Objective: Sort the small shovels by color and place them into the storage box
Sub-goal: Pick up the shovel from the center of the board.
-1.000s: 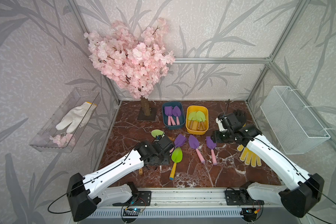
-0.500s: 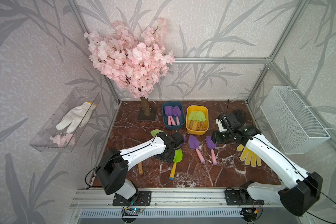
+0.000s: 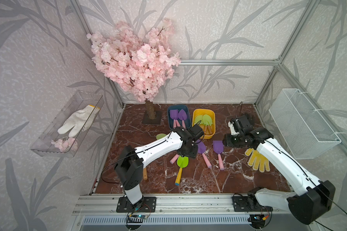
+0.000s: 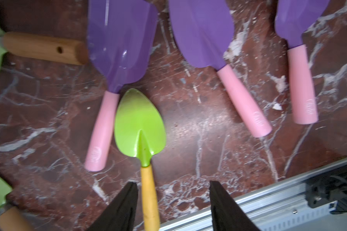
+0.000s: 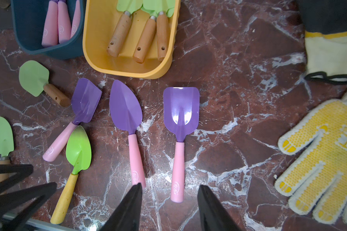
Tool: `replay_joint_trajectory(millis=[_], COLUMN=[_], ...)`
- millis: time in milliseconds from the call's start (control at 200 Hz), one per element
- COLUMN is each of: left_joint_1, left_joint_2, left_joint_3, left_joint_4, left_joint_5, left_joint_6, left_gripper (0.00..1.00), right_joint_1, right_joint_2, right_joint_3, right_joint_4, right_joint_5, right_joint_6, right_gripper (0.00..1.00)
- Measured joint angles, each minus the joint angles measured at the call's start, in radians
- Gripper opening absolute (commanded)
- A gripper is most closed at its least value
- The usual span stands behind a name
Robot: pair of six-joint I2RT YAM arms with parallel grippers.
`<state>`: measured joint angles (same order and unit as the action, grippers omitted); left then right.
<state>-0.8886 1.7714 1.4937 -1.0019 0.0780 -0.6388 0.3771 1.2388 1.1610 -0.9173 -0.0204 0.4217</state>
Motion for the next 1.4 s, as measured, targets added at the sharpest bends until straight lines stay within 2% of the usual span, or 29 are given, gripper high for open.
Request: replay_joint_trajectory(millis=[220, 495, 1000, 1400], left_joint_1=[-0.071, -0.083, -0.084, -0.084], left_joint_2=[0.198, 0.286, 0.4, 0.436], left_joint_3=[0.22, 0.238, 0.264, 0.272], left_joint_4=[-0.008, -0.011, 0.085, 0.146], left_joint_5=[0.003, 0.003, 0.037, 0.074], left_joint_6=[-0.259, -0.454, -0.521, -0.541], left_gripper=[0.64, 0.7, 0.7, 0.6], right_joint_1=[-0.045, -0.066, -0.088, -0.098], right_joint_2=[-0.033, -0.056, -0.066, -0.071], right_joint_3=[0.0, -0.001, -0.003, -0.005], right_joint_4=[-0.009, -0.013, -0.039, -0.039], right_joint_5=[0.001, -0.008, -0.003, -0.003], right_joint_6=[-0.001, -0.005, -0.046, -0.053], right_gripper=[0.51, 0.51, 0.52, 0.52])
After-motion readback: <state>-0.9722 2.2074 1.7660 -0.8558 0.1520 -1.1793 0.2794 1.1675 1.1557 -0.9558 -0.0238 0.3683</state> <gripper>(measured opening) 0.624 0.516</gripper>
